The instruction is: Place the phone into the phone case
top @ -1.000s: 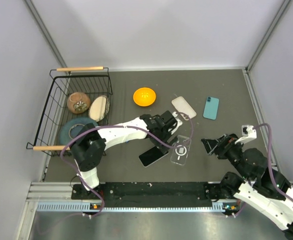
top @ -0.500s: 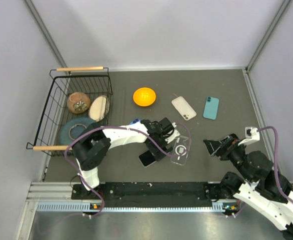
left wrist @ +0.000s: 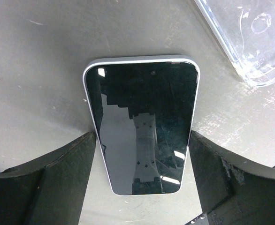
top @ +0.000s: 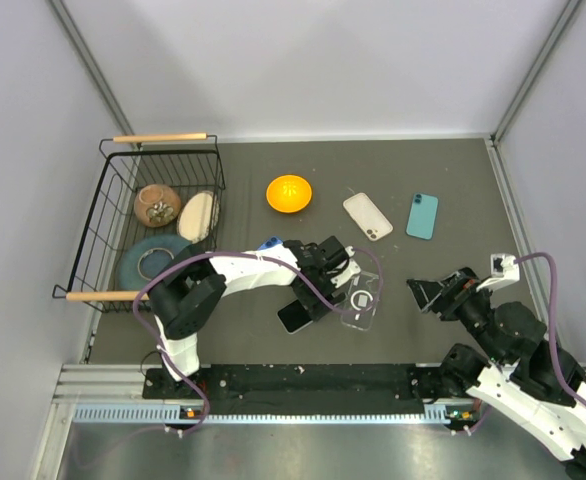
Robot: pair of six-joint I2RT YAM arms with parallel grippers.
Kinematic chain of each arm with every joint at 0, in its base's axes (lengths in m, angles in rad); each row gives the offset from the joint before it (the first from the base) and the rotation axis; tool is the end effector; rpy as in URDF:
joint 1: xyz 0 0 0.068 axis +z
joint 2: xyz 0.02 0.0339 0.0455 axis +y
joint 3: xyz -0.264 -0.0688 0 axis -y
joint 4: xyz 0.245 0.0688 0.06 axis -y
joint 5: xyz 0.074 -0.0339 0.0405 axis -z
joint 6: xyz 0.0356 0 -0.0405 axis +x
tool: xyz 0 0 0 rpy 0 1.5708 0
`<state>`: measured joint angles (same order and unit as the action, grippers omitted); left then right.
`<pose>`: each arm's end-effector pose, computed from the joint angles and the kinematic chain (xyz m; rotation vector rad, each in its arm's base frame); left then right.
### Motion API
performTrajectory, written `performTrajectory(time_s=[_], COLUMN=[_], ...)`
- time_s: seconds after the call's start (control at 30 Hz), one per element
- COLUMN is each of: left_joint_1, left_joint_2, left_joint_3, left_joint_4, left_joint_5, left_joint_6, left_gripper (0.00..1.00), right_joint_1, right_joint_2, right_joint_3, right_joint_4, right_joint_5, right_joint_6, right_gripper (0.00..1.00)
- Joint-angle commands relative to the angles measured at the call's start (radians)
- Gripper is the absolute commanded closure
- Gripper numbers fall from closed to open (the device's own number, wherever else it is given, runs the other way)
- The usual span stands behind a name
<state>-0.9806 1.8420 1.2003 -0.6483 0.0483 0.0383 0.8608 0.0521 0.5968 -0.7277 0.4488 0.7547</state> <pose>0.1952 -0.2945 0.1640 1.4244 2.5294 -0.2487 0.0372 0.0196 0.2862 0.2418 1.7860 0.7853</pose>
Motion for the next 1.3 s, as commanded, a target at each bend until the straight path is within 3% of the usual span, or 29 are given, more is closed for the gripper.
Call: performTrajectory(time_s=[0.0, 0.1, 0.27, 0.67, 1.07, 1.27], left_joint_1=[0.002, 0.007, 0.017, 0.042, 0.036, 0.025], left_joint_2=[0.017, 0.019, 0.005, -0.047, 0.048, 0.112], left_joint_3=[0.007, 0.039, 0.088, 0.203, 0.286, 0.298], left_joint_4=[0.027, 0.010, -0.008, 0.010, 0.189, 0.219], left_joint_5=[0.027, 0.030, 0.059, 0.175, 0.297, 0.288], left_joint_6=[-0.018, -0.072, -0.130, -0.394, -0.699, -0.735], left_gripper=[0.19, 0.36, 0.45, 0.53, 0.63, 0.64], right_joint_1=[-0.008, -0.008, -0.008, -0.008, -0.008, -0.008], right_joint_2=[-0.005, 0.000, 0.002, 0.002, -0.003, -0.006], right_joint_3=[0.000, -0.020, -0.023, -0.048, -0.049, -0.043], right_joint_4=[0.001, 0.005, 0.007, 0.008, 0.007, 0.007], right_joint_5=[-0.010, -0.022, -0.025, -0.028, -0.036, -0.042], right_joint_6=[0.021, 0.043, 0.043, 0.058, 0.052, 0.046], right_gripper=[0.07, 0.07, 0.07, 0.07, 0.08, 0.08])
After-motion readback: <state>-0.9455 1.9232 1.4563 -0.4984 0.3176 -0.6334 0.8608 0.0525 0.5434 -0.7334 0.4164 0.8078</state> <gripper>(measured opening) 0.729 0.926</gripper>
